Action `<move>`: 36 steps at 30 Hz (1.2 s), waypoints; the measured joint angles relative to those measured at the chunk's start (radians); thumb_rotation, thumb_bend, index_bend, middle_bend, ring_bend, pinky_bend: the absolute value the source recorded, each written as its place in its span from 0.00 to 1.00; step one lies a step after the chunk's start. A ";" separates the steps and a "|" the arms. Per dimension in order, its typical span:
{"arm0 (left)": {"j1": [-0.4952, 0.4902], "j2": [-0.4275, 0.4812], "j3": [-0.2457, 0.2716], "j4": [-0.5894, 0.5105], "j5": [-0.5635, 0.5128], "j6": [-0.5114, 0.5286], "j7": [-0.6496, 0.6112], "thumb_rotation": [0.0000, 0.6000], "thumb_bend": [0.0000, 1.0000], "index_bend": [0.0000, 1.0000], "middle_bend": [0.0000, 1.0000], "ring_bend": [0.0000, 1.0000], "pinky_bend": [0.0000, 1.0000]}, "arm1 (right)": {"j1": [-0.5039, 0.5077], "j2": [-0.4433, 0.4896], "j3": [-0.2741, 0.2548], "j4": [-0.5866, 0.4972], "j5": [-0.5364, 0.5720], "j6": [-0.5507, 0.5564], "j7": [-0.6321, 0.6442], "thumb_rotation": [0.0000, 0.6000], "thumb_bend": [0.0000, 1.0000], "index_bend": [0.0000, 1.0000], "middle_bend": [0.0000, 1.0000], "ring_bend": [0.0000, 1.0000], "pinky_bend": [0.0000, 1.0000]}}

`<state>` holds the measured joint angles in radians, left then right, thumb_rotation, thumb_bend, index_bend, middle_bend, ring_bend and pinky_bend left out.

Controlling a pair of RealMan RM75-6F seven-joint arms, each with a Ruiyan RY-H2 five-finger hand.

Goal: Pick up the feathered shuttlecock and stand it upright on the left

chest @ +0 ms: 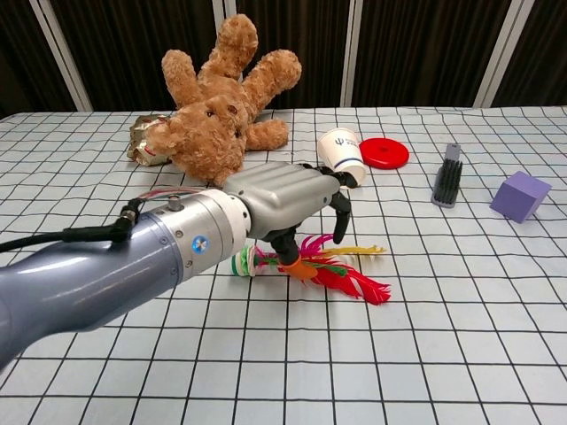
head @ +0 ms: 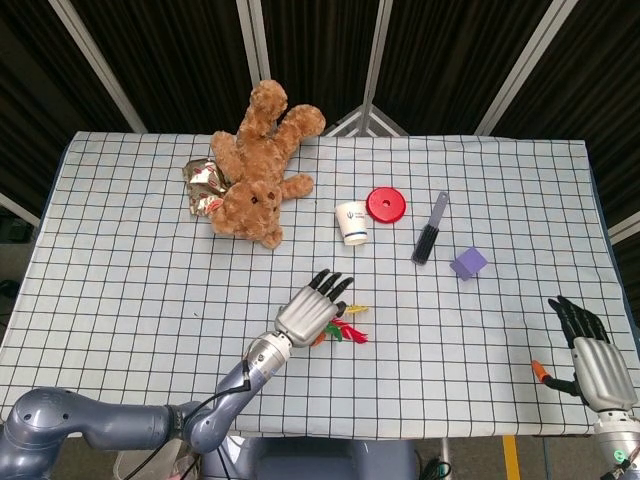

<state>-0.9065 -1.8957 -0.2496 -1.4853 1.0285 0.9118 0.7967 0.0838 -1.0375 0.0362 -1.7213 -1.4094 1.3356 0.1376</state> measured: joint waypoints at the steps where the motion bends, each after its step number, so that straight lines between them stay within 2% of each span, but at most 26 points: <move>1: -0.004 -0.006 0.000 0.006 -0.003 0.001 0.000 1.00 0.37 0.43 0.04 0.00 0.00 | 0.000 0.000 0.000 -0.001 0.000 -0.001 0.000 1.00 0.34 0.00 0.00 0.00 0.00; 9: -0.035 -0.050 0.010 0.056 -0.022 0.009 0.001 1.00 0.44 0.48 0.05 0.00 0.00 | 0.000 0.002 0.001 -0.001 0.002 -0.003 0.008 1.00 0.34 0.00 0.00 0.00 0.00; 19: -0.044 -0.071 0.030 0.076 -0.002 0.031 -0.035 1.00 0.63 0.56 0.09 0.00 0.01 | -0.001 0.004 0.001 0.001 0.000 -0.001 0.014 1.00 0.34 0.00 0.00 0.00 0.00; 29: -0.037 -0.060 0.041 0.065 -0.004 0.058 -0.044 1.00 0.67 0.58 0.09 0.00 0.01 | -0.004 0.007 0.001 0.001 0.000 0.002 0.019 1.00 0.34 0.00 0.00 0.00 0.00; 36: -0.010 -0.011 0.038 0.000 0.019 0.106 -0.078 1.00 0.67 0.58 0.09 0.00 0.01 | -0.007 0.012 0.000 0.005 0.001 0.004 0.025 1.00 0.34 0.00 0.00 0.00 0.00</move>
<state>-0.9167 -1.9068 -0.2116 -1.4849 1.0478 1.0175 0.7192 0.0765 -1.0254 0.0366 -1.7167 -1.4083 1.3397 0.1622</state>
